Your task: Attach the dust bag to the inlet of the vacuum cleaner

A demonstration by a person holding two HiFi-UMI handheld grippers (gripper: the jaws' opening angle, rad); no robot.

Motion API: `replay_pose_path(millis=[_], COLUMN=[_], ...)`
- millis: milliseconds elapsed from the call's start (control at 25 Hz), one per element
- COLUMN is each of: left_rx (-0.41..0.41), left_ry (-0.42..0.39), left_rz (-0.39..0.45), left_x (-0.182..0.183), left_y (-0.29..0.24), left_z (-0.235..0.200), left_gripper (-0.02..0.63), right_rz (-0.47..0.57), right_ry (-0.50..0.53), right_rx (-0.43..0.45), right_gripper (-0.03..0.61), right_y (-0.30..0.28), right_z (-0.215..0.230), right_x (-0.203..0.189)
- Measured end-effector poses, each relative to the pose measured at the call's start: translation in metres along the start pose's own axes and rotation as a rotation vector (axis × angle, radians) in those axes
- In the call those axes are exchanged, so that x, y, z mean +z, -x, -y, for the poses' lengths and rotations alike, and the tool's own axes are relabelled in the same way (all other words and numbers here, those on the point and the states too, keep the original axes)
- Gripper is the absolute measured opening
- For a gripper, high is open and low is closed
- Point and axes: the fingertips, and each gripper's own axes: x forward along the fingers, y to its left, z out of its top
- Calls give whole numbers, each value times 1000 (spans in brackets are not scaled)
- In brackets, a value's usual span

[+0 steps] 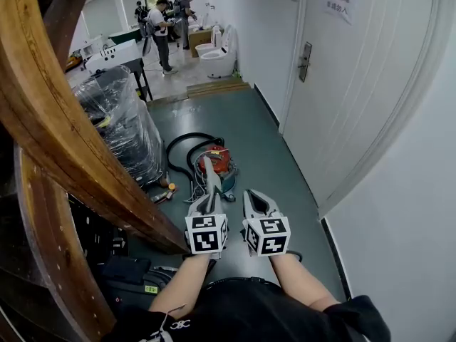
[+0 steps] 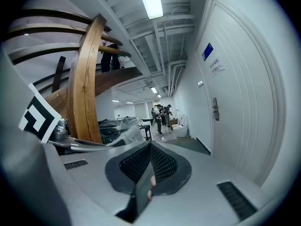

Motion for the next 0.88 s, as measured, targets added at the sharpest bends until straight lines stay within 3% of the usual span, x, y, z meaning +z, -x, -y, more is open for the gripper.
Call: replay_pose_path(millis=[880], left_rx=[36], left_ry=[25], left_rz=[-23], left_x=[-5], left_y=[-45], left_z=[59], left_gripper=[20], right_rz=[-52], right_ry=[-4], right_rx=[37], right_gripper=[-3], right_y=[9], right_z=[79], right_x=[-13])
